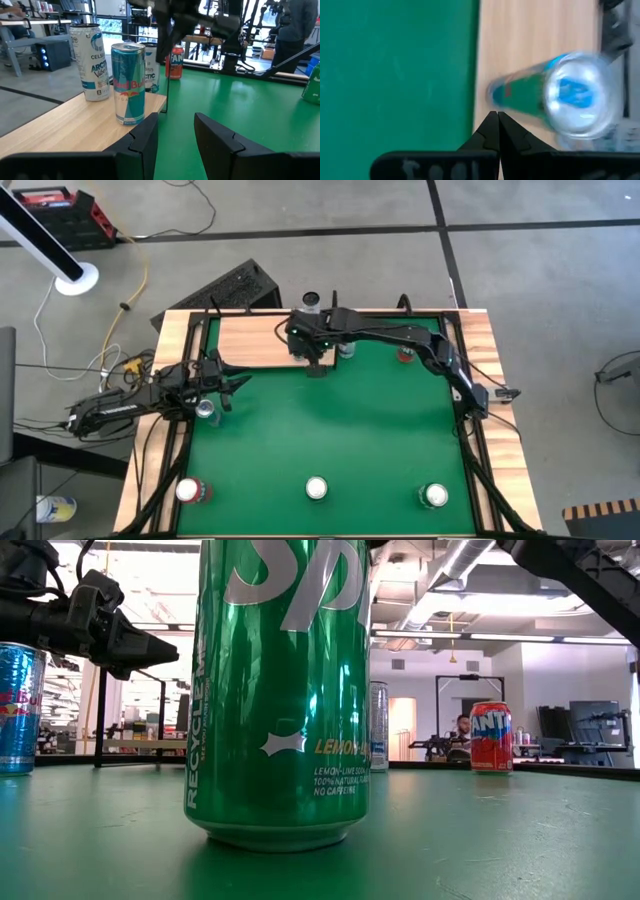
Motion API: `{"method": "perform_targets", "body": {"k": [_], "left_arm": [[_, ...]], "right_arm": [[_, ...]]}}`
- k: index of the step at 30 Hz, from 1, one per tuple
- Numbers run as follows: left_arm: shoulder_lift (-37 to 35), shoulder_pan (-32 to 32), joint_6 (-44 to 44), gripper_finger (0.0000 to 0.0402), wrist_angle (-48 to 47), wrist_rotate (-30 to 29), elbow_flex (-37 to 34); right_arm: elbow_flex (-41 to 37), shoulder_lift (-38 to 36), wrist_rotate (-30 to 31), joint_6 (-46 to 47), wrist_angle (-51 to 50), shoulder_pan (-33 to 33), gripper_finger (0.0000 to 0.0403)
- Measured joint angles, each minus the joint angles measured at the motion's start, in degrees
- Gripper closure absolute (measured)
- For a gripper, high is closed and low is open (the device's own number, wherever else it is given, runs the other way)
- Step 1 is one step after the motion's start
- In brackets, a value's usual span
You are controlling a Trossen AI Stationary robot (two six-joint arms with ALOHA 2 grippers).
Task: Place canned beverage on shelf
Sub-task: Put the right blue soda can on the shelf
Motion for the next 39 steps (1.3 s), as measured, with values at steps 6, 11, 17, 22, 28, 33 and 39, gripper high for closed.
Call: {"method": "perform_targets", "body": {"k": [6,11,17,22,28,33,39], "left_arm": [[0.0,0.0,0.0,0.0289,0.0,0.0,0.0],[0.0,0.0,0.0,0.0289,0.0,0.0,0.0],[0.0,0.0,0.0,0.0289,0.0,0.0,0.0],[0.0,0.0,0.0,0.0289,0.0,0.0,0.0],[0.0,0.0,0.0,0.0289,0.0,0.0,0.0],[0.0,0.0,0.0,0.0289,0.0,0.0,0.0],[0.0,0.0,0.0,0.0289,0.0,0.0,0.0]], "right_arm": [[0.0,2.0,1.5,-1.3,1.5,-1.0,0.0385],[0.1,2.7,1.7,-1.4,3.6,-1.6,0.0385],[0.1,2.7,1.9,-2.6,6.9,-2.3,0.0385],[0.1,2.7,2.1,-2.9,10.7,-3.1,0.0385],[0.1,2.7,3.1,-3.0,11.5,-4.3,0.0385],[0.1,2.7,3.3,-3.0,12.8,-5.4,0.0385],[0.1,2.7,5.0,-2.9,14.8,-5.6,0.0385]]}}
